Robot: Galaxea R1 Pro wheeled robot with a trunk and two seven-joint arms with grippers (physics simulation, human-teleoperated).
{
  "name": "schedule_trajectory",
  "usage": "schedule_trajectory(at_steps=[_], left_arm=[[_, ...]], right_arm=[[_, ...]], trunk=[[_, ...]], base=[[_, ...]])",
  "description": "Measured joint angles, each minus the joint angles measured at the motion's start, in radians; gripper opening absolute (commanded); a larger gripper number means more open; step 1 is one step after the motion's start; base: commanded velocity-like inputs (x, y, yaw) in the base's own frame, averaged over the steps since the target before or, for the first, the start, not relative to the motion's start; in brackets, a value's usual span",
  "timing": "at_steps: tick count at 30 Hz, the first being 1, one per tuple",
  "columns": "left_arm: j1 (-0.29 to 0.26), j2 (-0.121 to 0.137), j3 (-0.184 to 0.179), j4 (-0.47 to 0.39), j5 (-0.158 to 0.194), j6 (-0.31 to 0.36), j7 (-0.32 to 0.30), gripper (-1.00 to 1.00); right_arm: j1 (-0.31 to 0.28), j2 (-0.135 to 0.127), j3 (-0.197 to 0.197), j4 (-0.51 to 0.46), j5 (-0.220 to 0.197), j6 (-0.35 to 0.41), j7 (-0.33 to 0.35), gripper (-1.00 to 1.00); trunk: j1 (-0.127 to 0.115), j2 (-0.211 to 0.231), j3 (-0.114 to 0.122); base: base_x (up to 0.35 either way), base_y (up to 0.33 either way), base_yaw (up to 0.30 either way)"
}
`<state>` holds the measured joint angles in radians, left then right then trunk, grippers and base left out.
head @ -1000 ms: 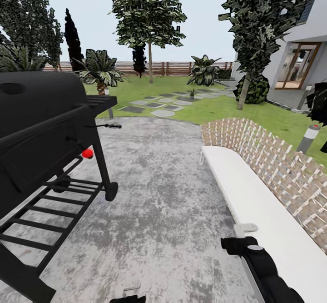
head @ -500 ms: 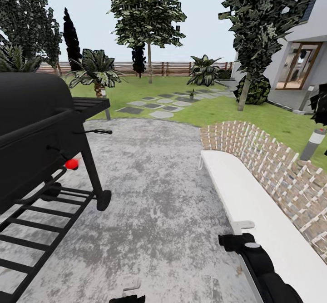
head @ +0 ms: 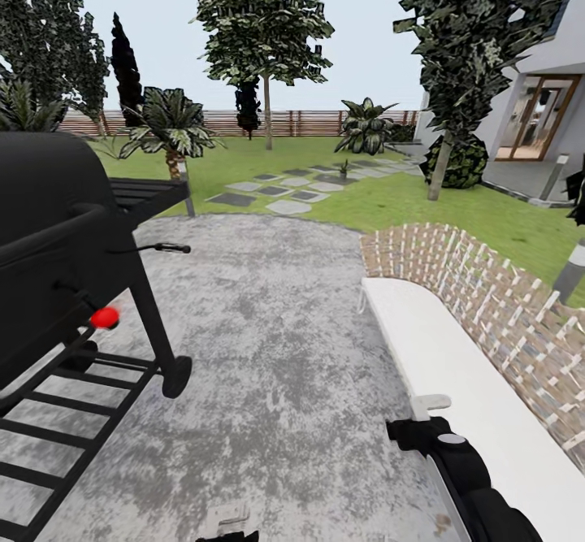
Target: Pick up the pesticide atomizer in the garden and spray insectifuge to fully cover both potted plants in the garden.
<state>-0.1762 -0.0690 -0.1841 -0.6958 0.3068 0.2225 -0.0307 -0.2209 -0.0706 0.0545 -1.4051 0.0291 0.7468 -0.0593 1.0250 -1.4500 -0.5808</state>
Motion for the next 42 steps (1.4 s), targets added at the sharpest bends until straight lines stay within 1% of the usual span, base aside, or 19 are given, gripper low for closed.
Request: schedule_trajectory(at_steps=[21,24,25,26,27,36,42], left_arm=[[0.000,0.000,0.000,0.001,0.000,0.000,0.000,1.00],[0.000,0.000,0.000,0.001,0.000,0.000,0.000,1.00],[0.000,0.000,0.000,0.002,0.000,0.000,0.000,1.00],[0.000,0.000,0.000,0.003,0.000,0.000,0.000,1.00],[0.000,0.000,0.000,0.004,0.000,0.000,0.000,1.00],[0.000,0.000,0.000,0.005,0.000,0.000,0.000,1.00],[0.000,0.001,0.000,0.006,0.000,0.000,0.000,1.00]], right_arm=[[0.000,0.000,-0.003,0.000,0.001,0.003,0.000,1.00],[0.000,0.000,-0.004,0.000,-0.007,0.003,-0.004,1.00],[0.000,-0.001,-0.005,0.000,-0.006,-0.003,-0.005,1.00],[-0.001,-0.001,-0.028,0.000,-0.005,-0.021,-0.006,1.00],[0.000,0.000,-0.033,0.000,-0.006,-0.023,-0.004,1.00],[-0.001,0.000,-0.032,0.000,0.001,-0.027,0.000,1.00],[0.000,0.000,-0.031,0.000,0.002,-0.026,0.000,1.00]], trunk=[[0.000,0.000,0.000],[0.000,0.000,0.000],[0.000,0.000,0.000],[0.000,0.000,0.000],[0.000,0.000,0.000],[0.000,0.000,0.000],[0.000,0.000,0.000]], base=[[0.320,0.000,0.000],[0.320,-0.119,0.000],[0.320,-0.124,0.000],[0.320,-0.116,0.000],[0.320,-0.114,0.000],[0.320,-0.109,0.000],[0.320,-0.016,0.000]])
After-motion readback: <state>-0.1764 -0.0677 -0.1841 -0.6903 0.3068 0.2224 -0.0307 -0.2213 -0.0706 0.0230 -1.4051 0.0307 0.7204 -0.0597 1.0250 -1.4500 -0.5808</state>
